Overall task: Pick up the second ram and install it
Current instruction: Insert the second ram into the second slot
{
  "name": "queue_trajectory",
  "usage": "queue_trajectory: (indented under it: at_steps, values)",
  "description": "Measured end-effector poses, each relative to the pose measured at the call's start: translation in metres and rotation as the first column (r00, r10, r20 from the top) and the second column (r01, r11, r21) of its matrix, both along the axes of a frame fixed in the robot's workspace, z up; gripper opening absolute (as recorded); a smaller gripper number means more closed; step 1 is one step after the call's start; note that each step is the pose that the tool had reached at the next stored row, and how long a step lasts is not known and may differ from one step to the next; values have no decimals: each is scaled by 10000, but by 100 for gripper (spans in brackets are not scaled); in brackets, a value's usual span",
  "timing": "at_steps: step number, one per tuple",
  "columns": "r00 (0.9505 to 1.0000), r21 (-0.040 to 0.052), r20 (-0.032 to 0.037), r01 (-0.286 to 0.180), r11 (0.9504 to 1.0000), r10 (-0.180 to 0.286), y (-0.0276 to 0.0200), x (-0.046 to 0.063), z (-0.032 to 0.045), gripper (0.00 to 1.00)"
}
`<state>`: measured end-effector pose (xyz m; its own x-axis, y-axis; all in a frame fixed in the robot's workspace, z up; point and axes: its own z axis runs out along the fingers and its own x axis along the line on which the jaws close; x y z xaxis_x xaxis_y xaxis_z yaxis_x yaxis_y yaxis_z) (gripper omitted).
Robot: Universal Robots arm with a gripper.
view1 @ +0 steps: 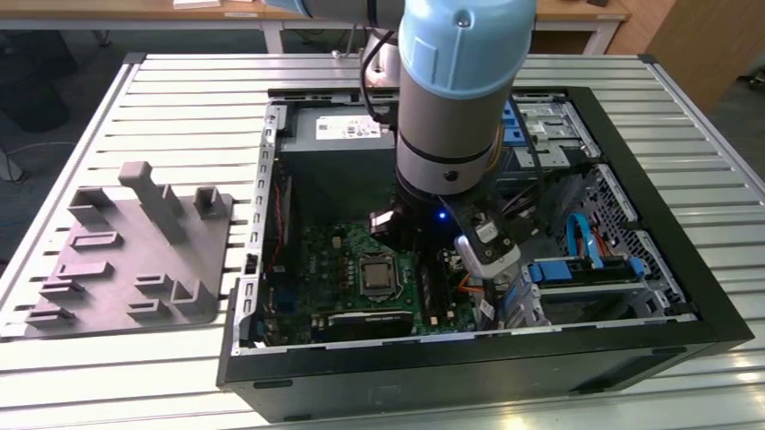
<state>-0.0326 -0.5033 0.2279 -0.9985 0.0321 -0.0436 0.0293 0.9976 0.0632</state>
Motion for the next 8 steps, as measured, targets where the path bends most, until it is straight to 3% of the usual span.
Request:
queue_trajectory:
  at_steps: [8]
  values:
    - [10000, -12, -1, 76, 10000, -76, 0, 14, -40, 14]
